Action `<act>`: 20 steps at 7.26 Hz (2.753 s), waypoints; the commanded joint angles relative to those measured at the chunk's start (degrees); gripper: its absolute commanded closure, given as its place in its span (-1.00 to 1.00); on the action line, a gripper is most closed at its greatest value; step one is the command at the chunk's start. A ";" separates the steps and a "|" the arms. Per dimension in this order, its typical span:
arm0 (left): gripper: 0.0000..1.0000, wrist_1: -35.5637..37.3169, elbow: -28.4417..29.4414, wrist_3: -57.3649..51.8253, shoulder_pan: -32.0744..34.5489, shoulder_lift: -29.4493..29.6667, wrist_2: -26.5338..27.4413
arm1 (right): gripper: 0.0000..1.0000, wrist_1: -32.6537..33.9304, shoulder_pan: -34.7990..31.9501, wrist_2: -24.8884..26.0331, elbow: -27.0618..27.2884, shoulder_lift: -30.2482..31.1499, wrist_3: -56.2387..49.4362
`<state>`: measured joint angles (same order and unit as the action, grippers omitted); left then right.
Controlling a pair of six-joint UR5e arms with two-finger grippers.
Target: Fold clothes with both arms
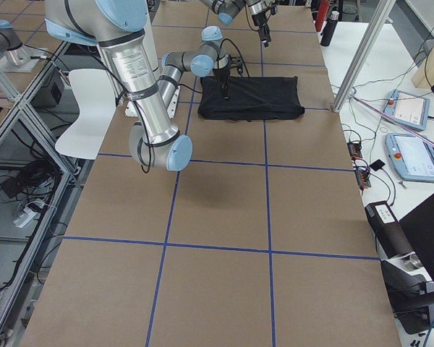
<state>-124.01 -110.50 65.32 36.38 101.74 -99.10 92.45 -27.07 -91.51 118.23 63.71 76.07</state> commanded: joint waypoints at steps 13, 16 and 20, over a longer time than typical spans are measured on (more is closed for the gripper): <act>-0.46 6.85 -2.35 12.64 -25.74 -3.83 14.02 | -1.00 -4.56 -0.09 1.16 0.51 1.77 -0.39; -0.15 6.85 -2.35 12.64 -25.83 -3.83 13.93 | -1.00 -4.56 -0.09 1.16 0.43 1.77 -0.39; 1.00 6.76 -2.53 16.39 -25.92 -3.83 14.11 | -1.00 -4.56 0.17 1.33 -0.27 2.03 0.13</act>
<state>-117.18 -112.89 79.23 10.52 97.99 -85.15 87.89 -27.02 -90.25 118.35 65.61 75.79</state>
